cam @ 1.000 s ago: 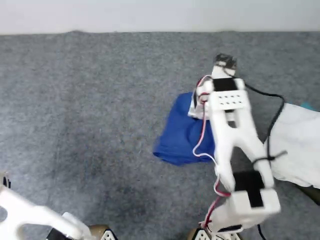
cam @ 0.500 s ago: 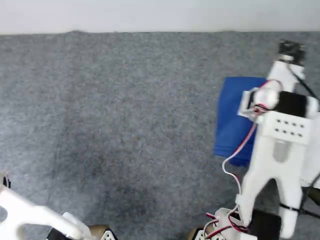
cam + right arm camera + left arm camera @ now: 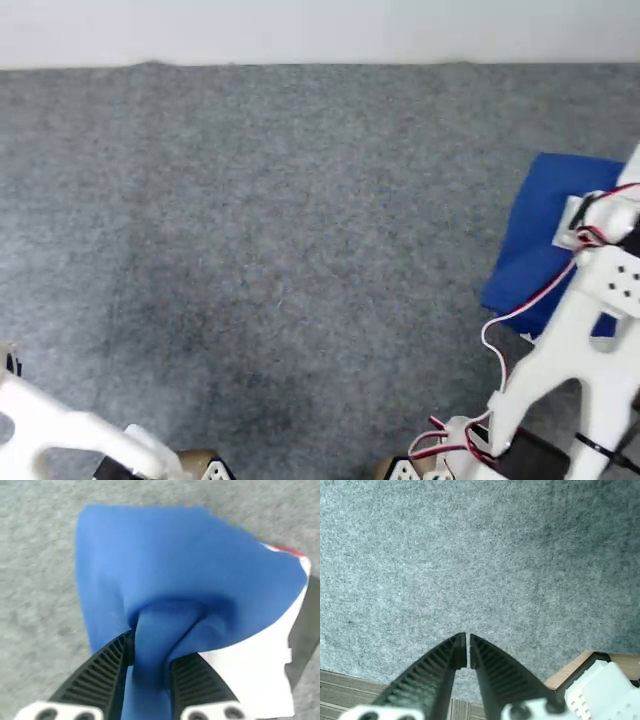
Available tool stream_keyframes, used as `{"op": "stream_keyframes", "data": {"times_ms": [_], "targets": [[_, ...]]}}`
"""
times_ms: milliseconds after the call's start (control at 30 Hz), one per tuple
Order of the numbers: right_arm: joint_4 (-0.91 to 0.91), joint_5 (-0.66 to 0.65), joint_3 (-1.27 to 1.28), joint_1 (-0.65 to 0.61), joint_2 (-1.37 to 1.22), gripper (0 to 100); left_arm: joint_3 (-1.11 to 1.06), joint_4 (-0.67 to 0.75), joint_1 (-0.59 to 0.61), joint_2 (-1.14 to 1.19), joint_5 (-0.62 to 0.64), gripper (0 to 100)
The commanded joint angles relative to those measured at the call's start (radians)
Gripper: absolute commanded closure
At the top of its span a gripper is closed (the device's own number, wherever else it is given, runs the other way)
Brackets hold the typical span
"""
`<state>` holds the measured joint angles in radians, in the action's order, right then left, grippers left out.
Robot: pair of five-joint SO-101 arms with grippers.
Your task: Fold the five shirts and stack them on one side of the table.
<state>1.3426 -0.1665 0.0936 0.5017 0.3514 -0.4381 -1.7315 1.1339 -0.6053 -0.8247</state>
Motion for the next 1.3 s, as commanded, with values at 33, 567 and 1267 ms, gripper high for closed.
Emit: {"op": "stream_keyframes", "data": {"times_ms": [33,567,1267], "targets": [[-0.124,-0.057,0.029,0.082,-0.027,99.1,0.031,-0.012,-0.009,-0.02,-0.011,97],[-0.263,-0.196,0.035,0.291,-0.246,87.4,0.03,-0.017,-0.009,-0.025,-0.011,97],[0.099,-0.195,-0.196,0.222,-0.116,95.1,0.03,-0.02,-0.002,-0.026,-0.011,98]]}}
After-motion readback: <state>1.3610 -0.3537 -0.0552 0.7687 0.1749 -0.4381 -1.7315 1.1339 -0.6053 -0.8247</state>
